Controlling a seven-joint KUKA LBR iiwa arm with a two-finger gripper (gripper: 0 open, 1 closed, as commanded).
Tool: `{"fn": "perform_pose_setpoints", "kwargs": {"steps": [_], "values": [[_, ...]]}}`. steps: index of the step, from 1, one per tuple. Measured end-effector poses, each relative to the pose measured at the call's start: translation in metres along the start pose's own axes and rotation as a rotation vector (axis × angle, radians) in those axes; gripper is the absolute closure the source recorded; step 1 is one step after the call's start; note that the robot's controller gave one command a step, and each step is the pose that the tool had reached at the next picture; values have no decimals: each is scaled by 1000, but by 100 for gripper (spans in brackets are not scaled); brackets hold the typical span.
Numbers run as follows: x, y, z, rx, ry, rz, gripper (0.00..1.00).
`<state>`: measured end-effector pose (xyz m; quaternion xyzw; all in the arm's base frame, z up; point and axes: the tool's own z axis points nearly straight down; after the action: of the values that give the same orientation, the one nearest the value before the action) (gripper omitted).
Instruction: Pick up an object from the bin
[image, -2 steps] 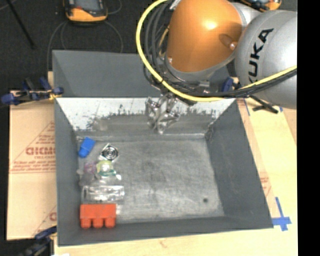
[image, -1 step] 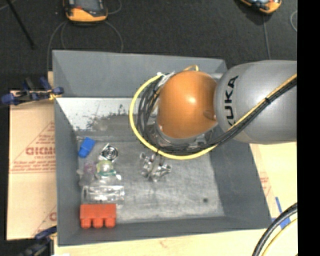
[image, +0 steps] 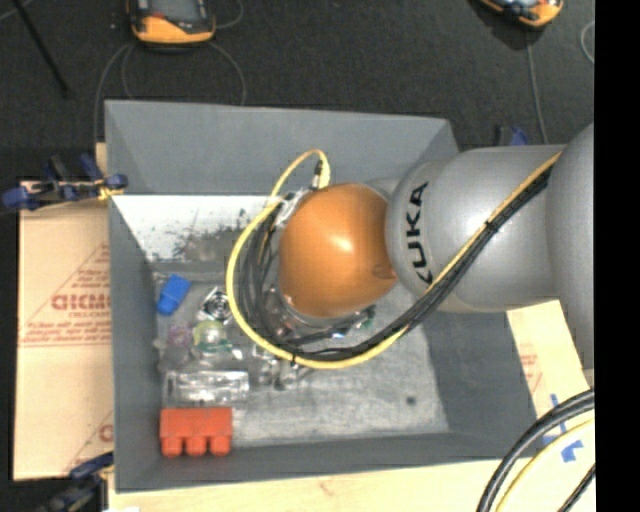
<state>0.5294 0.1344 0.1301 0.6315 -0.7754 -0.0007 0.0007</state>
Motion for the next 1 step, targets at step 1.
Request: {"fn": "perform_pose_setpoints", "kwargs": {"steps": [1], "values": [[-56, 46, -55, 5, -8, 172, 100]]}}
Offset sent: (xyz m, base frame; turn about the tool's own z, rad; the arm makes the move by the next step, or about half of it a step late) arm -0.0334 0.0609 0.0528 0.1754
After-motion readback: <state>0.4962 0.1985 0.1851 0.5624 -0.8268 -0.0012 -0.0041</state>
